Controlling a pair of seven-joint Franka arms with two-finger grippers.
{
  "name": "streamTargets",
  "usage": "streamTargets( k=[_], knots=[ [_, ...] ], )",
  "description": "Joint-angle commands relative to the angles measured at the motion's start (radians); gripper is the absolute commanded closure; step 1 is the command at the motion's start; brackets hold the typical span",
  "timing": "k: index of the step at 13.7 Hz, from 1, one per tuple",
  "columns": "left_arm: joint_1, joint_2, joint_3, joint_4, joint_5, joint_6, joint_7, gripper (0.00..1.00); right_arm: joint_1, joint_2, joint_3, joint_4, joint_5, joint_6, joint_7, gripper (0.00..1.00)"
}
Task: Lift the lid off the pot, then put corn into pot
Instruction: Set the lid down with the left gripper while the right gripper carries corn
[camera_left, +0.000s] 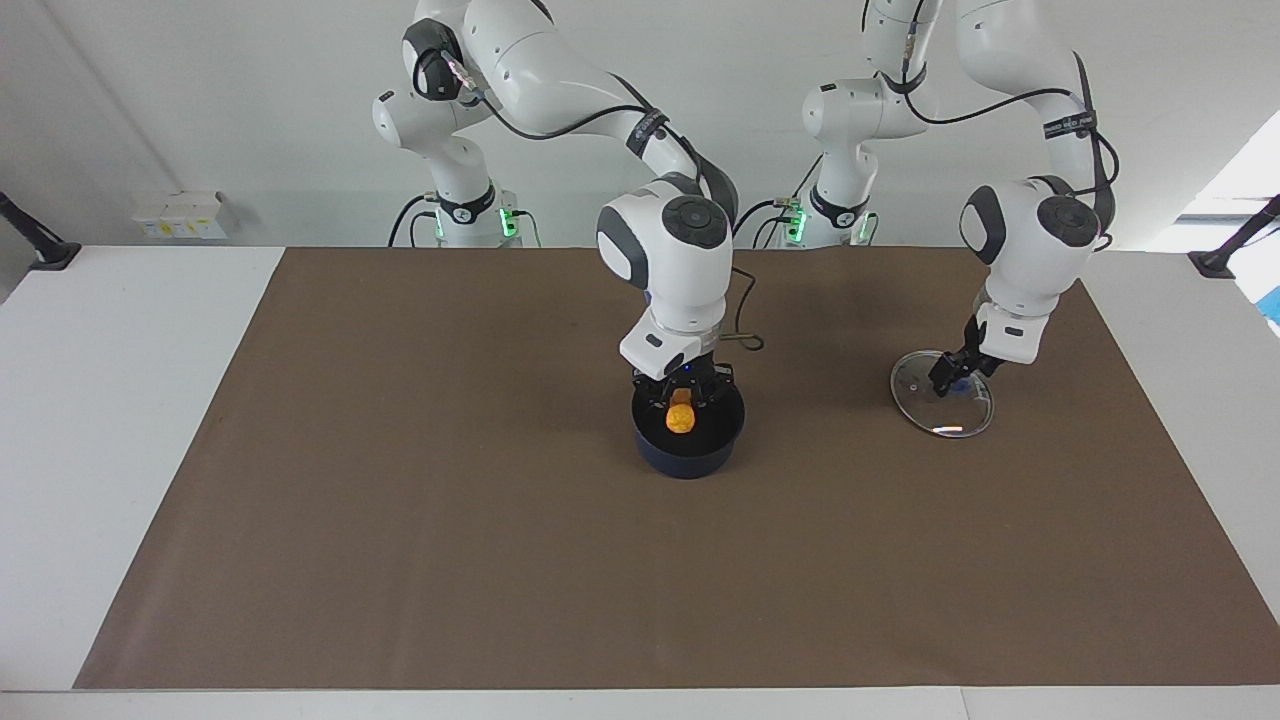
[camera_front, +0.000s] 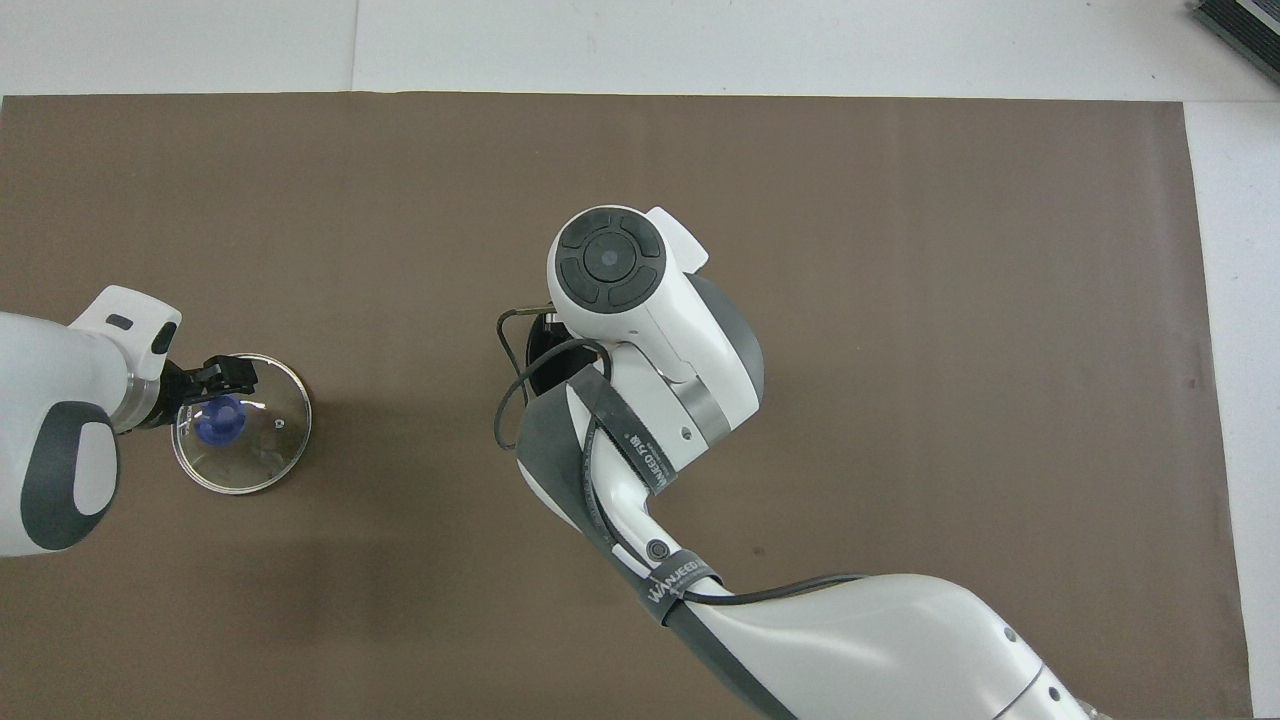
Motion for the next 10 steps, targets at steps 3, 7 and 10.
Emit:
streamTargets(
  k=[3,7,10],
  knots=[
    [-0.018,0.042,-0.015,0.193,0.013,-0.17,-0.004,0.0,-0.007,0.025,0.011,-0.013,0.031,0.046,-0.005,1.0],
    [-0.076,0.02,-0.024,0.282,-0.03,-0.272,0.049,0.0,-0.012,0.027,0.013,-0.034,0.039,0.078,-0.01,0.97],
    [-0.09,0.02,-0.021,0.385,-0.097,-0.39,0.156,0.0,0.005,0.048,0.013,-0.039,0.039,0.112,-0.01,0.91]
  ],
)
